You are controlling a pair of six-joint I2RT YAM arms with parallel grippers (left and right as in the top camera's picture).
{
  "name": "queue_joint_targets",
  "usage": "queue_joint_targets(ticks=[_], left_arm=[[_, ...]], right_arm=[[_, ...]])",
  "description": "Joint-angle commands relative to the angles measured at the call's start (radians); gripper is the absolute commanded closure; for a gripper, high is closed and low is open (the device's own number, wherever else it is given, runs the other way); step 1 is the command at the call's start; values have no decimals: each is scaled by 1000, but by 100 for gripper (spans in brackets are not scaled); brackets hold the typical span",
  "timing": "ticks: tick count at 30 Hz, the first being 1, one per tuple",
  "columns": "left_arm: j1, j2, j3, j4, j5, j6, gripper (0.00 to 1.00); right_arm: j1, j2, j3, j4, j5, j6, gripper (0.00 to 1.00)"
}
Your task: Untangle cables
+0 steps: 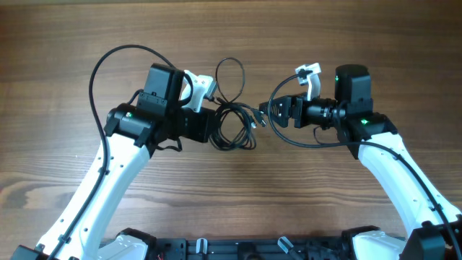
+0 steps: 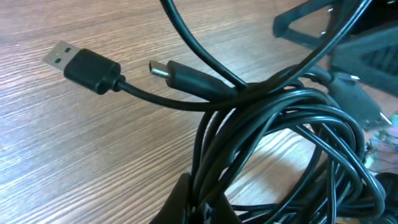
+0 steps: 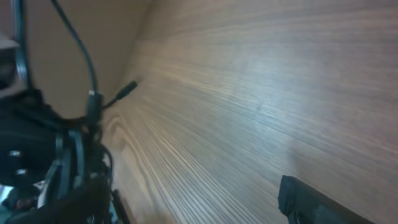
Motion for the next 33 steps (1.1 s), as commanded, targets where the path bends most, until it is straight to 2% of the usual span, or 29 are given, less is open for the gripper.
queue_joint_targets(ticks=[1,3,5,7,9,10,12,15,17,22,25,28,29,30,31,32,33], left_arm=[[-5,-2,-4,0,-20,22,96],[-25,0,-4,0,-20,22,96],[-50,4,-4,3,-21,23,96],[-71,10,-4,8,-21,22,96],[-90,23,-4,16,-20,22,96],[-102,30,-4,24,-20,22,96],[-116,34,-4,34,-21,22,96],[-118,34,-4,33,-20,15,96],[-145,34,-4,27,-19,15,96],[-316,34,-4,27,-21,34,96],[-426,34,-4,23,-25,76,96],[-436,34,-4,-1,-41,76,96],[-436,34,-4,0,-70,75,96],[-436,34,-4,13,-122,71,96],[-436,34,-4,31,-169,64,96],[-436,34,-4,59,-231,37,96],[-436,34,-4,76,-281,10,96]], right_arm=[[-2,-4,11,101,-148,52,22],[10,-4,11,244,-208,171,35],[31,-3,11,378,-179,299,39],[62,-2,11,413,-74,389,46],[95,2,11,415,-40,415,51],[120,12,11,414,-35,438,70],[136,17,11,441,-35,509,96],[129,17,11,652,-34,637,96],[126,17,11,751,66,665,96],[125,17,11,699,319,646,96],[121,17,11,543,521,509,95],[81,17,11,209,742,500,88],[59,17,11,124,740,497,76],[40,17,11,63,701,457,45],[29,17,11,29,629,360,20],[18,16,11,-6,533,225,0],[11,15,11,-34,483,158,0]])
